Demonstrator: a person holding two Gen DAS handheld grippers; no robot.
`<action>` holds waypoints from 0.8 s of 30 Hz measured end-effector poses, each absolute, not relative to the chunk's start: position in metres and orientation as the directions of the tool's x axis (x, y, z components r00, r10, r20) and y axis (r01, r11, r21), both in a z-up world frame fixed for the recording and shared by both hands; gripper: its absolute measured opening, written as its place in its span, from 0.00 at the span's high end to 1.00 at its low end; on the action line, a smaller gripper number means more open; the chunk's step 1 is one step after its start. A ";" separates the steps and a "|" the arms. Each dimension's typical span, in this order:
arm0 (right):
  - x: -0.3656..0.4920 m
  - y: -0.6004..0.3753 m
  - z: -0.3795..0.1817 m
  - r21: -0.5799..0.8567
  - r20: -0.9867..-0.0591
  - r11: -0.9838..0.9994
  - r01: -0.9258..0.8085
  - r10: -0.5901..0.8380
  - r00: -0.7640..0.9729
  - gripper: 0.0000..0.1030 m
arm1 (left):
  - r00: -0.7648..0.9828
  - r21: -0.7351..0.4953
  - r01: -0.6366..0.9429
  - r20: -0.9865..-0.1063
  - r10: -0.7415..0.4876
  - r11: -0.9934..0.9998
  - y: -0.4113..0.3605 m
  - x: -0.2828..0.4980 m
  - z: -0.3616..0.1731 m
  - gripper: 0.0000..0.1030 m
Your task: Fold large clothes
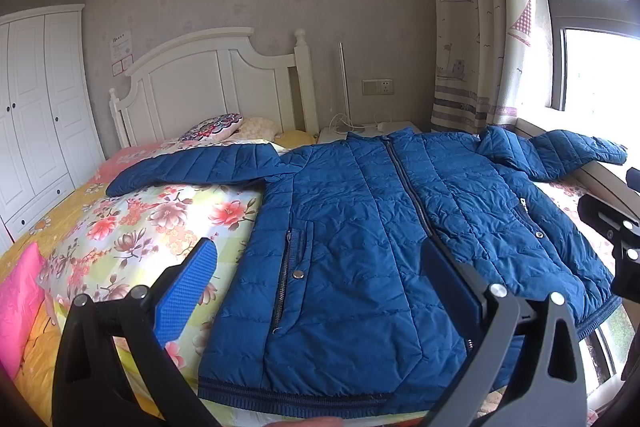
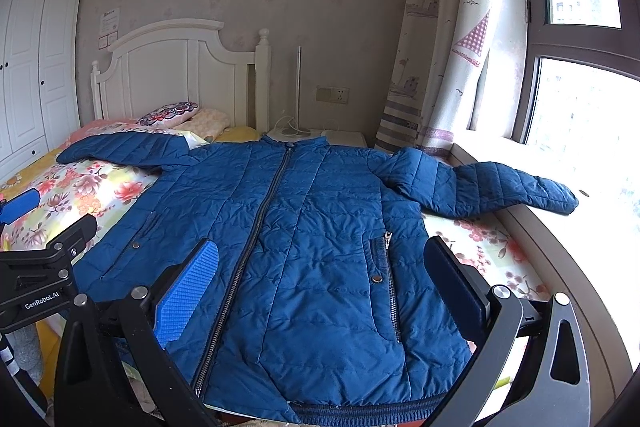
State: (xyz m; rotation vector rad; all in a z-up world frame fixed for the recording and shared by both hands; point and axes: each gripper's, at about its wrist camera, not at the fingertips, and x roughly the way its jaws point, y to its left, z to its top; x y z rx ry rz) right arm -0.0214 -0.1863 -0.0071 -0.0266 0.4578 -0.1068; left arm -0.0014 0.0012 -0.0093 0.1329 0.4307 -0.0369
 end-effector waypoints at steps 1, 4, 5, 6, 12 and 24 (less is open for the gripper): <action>-0.021 -0.187 -0.007 -0.049 -0.440 0.994 0.097 -0.108 0.891 0.04 | 0.908 0.120 0.064 -0.419 -0.008 0.991 0.002 -0.001 -0.010 0.02; -0.021 -0.187 -0.008 -0.048 -0.442 0.994 0.096 -0.108 0.891 0.04 | 0.908 0.122 0.063 -0.419 -0.006 0.991 0.002 -0.001 -0.010 0.02; -0.021 -0.186 -0.008 -0.049 -0.442 0.994 0.096 -0.107 0.891 0.04 | 0.907 0.121 0.066 -0.421 -0.009 0.991 0.002 -0.001 -0.010 0.02; -0.021 -0.187 -0.008 -0.048 -0.442 0.994 0.095 -0.107 0.891 0.04 | 0.907 0.120 0.066 -0.421 -0.009 0.991 0.003 -0.001 -0.010 0.02; -0.021 -0.187 -0.009 -0.046 -0.443 0.994 0.095 -0.106 0.890 0.04 | 0.907 0.122 0.065 -0.420 -0.008 0.990 0.004 -0.001 -0.010 0.02; -0.021 -0.188 -0.013 -0.036 -0.454 0.995 0.091 -0.097 0.886 0.04 | 0.907 0.125 0.063 -0.421 -0.004 0.990 0.006 -0.001 -0.011 0.02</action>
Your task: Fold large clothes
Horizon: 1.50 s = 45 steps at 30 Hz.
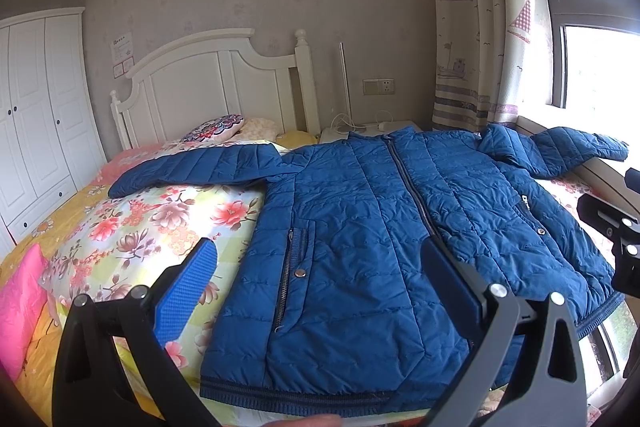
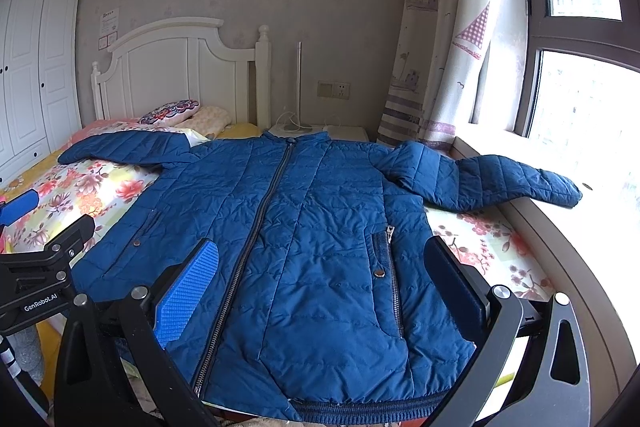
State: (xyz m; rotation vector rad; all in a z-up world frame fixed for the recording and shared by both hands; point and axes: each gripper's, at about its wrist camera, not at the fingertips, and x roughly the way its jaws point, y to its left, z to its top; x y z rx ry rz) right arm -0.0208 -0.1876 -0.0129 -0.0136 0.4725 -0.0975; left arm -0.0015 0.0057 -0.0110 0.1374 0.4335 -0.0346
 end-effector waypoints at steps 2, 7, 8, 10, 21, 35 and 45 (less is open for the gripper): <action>-0.021 -0.188 -0.014 -0.034 -0.456 0.995 0.090 -0.096 0.885 0.04 | 0.907 0.125 0.063 -0.422 -0.005 0.990 0.006 -0.002 -0.011 0.02; -0.019 -0.189 -0.016 -0.027 -0.464 0.996 0.089 -0.091 0.881 0.04 | 0.902 0.132 0.066 -0.431 -0.003 0.989 0.006 -0.001 -0.014 0.02; -0.018 -0.190 -0.016 -0.025 -0.465 0.996 0.089 -0.090 0.880 0.04 | 0.901 0.134 0.067 -0.433 -0.002 0.989 0.005 0.000 -0.014 0.02; -0.017 -0.192 -0.018 -0.019 -0.469 0.996 0.090 -0.089 0.879 0.04 | 0.900 0.138 0.068 -0.436 -0.001 0.988 0.005 0.001 -0.015 0.02; 0.027 -0.236 -0.047 0.025 -0.559 0.993 0.117 -0.083 0.825 0.04 | 0.819 0.138 0.129 -0.574 -0.027 0.982 -0.006 0.073 -0.034 0.02; 0.174 -0.490 -0.088 0.241 -0.695 0.731 0.638 -0.328 0.639 0.04 | 0.637 0.224 0.067 -0.759 0.131 0.972 -0.010 0.335 -0.111 0.02; 0.141 -0.579 -0.043 0.230 -0.624 0.543 0.808 -0.555 0.550 0.04 | 0.560 0.038 0.072 -0.828 -0.009 0.997 0.021 0.358 -0.128 0.02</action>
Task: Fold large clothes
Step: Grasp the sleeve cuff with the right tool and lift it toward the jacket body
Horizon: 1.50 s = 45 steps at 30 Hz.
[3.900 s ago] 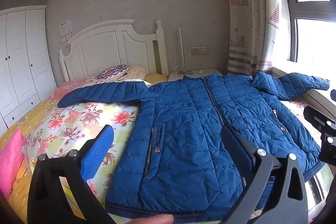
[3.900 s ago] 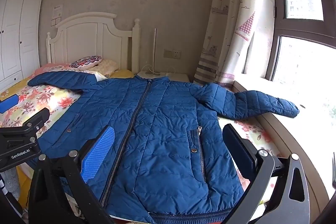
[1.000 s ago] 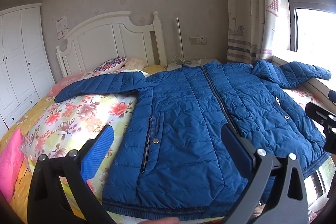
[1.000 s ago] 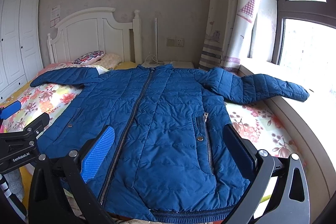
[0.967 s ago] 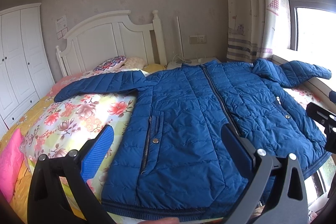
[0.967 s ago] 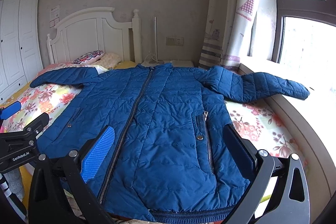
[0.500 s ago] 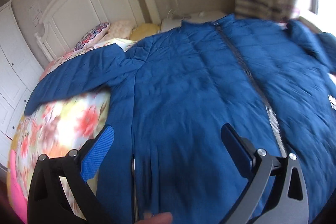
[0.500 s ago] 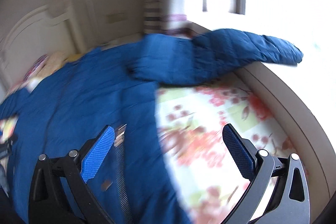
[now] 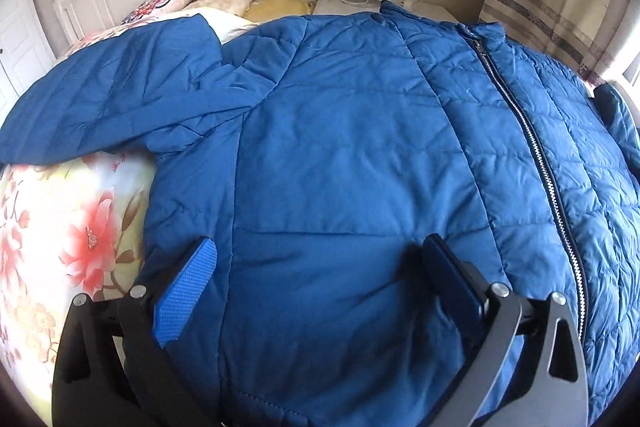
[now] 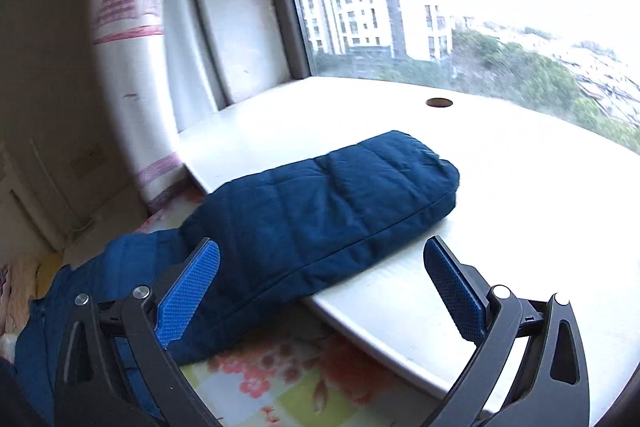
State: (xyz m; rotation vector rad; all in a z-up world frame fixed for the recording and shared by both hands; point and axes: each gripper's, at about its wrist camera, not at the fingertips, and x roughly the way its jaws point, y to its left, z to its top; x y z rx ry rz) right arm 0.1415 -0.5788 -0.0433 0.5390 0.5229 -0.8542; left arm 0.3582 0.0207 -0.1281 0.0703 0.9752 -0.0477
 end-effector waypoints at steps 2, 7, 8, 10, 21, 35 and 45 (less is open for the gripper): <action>0.139 -0.584 -0.056 0.302 -0.652 0.535 0.789 -0.488 0.580 0.07 | 0.554 0.040 0.076 -0.833 -0.009 0.996 0.019 0.355 -0.127 0.02; 0.170 -0.517 -0.078 0.269 -0.619 0.711 0.650 -0.389 0.682 0.08 | 0.559 0.037 0.083 -0.829 -0.015 0.996 0.017 0.353 -0.126 0.02; 0.183 -0.510 -0.087 0.255 -0.642 0.729 0.635 -0.363 0.675 0.08 | 0.561 0.042 0.083 -0.828 -0.012 0.996 0.016 0.353 -0.126 0.02; 0.206 -0.507 -0.104 0.270 -0.694 0.713 0.647 -0.322 0.644 0.09 | 0.563 0.042 0.083 -0.826 -0.012 0.996 0.016 0.351 -0.125 0.02; 0.275 -0.442 -0.051 0.223 -0.524 0.899 0.377 -0.215 0.824 0.85 | 0.564 0.035 0.085 -0.825 -0.019 0.996 0.019 0.352 -0.126 0.02; 0.341 -0.203 -0.136 0.111 -0.767 0.973 -0.200 0.212 0.605 0.80 | 0.567 0.018 0.087 -0.823 -0.035 0.996 0.021 0.352 -0.125 0.02; 0.274 -0.295 -0.088 0.267 -0.695 0.958 -0.104 0.266 0.668 0.34 | 0.568 0.014 0.089 -0.822 -0.039 0.996 0.023 0.352 -0.125 0.02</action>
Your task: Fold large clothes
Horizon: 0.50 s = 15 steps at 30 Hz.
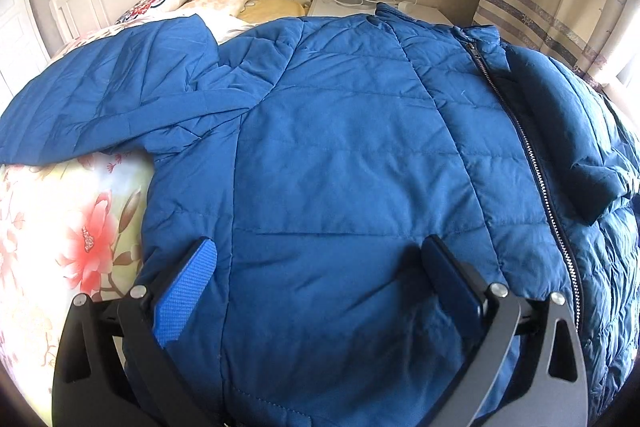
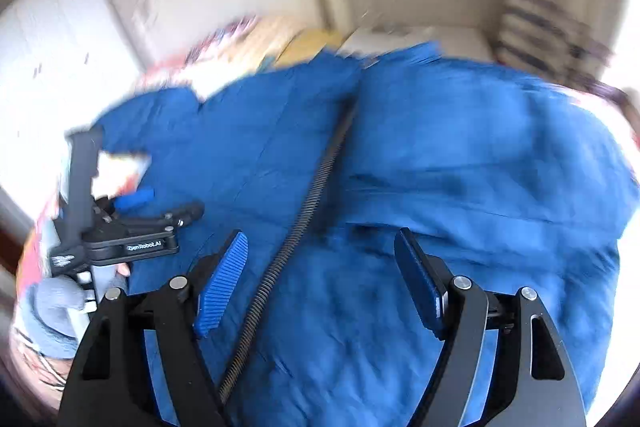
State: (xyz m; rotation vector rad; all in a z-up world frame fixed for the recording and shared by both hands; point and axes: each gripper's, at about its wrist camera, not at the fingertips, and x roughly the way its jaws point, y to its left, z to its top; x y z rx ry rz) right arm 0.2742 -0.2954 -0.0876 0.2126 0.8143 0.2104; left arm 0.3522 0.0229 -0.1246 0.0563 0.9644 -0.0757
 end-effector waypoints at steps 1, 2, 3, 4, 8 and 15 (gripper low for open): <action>0.266 -0.317 -0.084 0.277 -0.675 0.960 -0.034 0.220 0.705 0.35 | 0.568 0.014 0.090 -0.822 -0.039 0.996 0.023 0.352 -0.125 0.02; 0.259 -0.339 -0.079 0.300 -0.652 0.953 0.045 0.170 0.739 0.37 | 0.568 0.015 0.089 -0.822 -0.039 0.996 0.023 0.353 -0.124 0.02; 0.258 -0.360 -0.078 0.323 -0.643 0.940 0.110 0.132 0.755 0.37 | 0.568 0.014 0.089 -0.822 -0.039 0.996 0.023 0.352 -0.125 0.02; 0.257 -0.388 -0.077 0.359 -0.634 0.915 0.186 0.093 0.768 0.39 | 0.568 0.015 0.089 -0.822 -0.039 0.996 0.023 0.352 -0.125 0.02; 0.283 -0.460 -0.089 0.471 -0.654 0.820 0.326 0.076 0.752 0.40 | 0.568 0.014 0.090 -0.822 -0.040 0.996 0.024 0.352 -0.125 0.02; 0.315 -0.420 -0.073 0.435 -0.583 0.882 0.181 0.122 0.803 0.83 | 0.572 -0.005 0.092 -0.818 -0.057 0.996 0.026 0.351 -0.124 0.02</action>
